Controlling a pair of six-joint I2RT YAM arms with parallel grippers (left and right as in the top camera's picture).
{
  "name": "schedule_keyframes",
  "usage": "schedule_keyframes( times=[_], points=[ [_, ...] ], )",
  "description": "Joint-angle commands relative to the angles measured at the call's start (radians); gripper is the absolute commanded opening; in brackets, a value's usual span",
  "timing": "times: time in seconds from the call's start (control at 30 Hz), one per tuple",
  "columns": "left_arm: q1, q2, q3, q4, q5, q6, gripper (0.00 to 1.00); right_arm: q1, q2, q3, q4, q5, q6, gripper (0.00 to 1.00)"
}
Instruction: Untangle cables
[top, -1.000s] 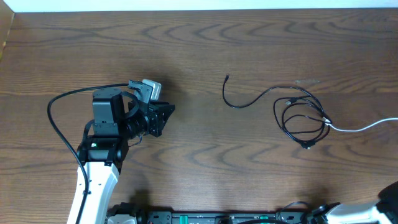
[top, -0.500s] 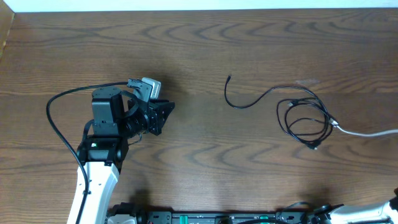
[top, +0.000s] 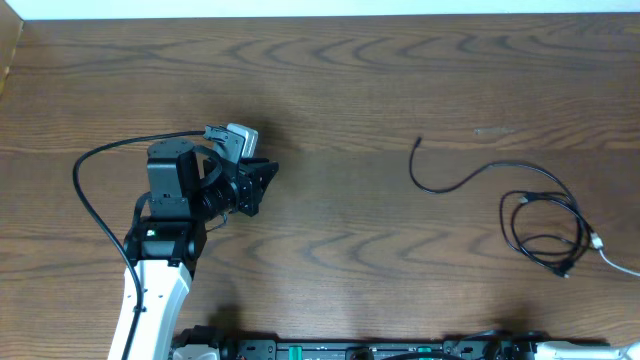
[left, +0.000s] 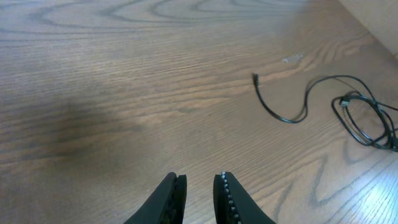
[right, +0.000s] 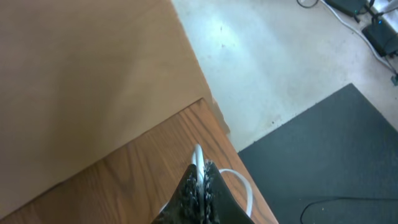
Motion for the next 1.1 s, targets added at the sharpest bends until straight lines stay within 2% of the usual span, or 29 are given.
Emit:
schedule_keyframes(
  times=[0.0, 0.2, 0.43, 0.6, 0.77, 0.93, 1.07],
  points=[
    [-0.002, 0.002, -0.008, -0.002, -0.012, 0.014, 0.21, 0.012, 0.050, -0.023, 0.001, -0.039, -0.035, 0.01],
    [-0.002, 0.006, -0.008, -0.006, -0.012, 0.013, 0.21, 0.152, 0.157, -0.024, -0.002, -0.146, -0.097, 0.01],
    [-0.002, 0.006, -0.008, -0.013, -0.012, 0.013, 0.21, 0.407, 0.184, -0.024, 0.013, 0.082, -0.141, 0.01],
    [-0.002, 0.006, -0.008, -0.013, -0.013, 0.014, 0.21, 0.500, 0.183, -0.024, -0.010, 0.222, -0.136, 0.01],
    [-0.002, 0.006, -0.008, -0.016, -0.013, 0.014, 0.21, 0.478, 0.179, -0.024, -0.076, 0.358, -0.037, 0.01],
    [-0.002, 0.006, -0.014, -0.017, -0.013, 0.014, 0.21, 0.368, 0.160, -0.024, -0.081, 0.342, -0.001, 0.01],
    [-0.002, 0.006, -0.024, -0.016, -0.029, 0.018, 0.21, 0.242, 0.156, -0.024, -0.069, 0.236, -0.003, 0.01]
  ],
)
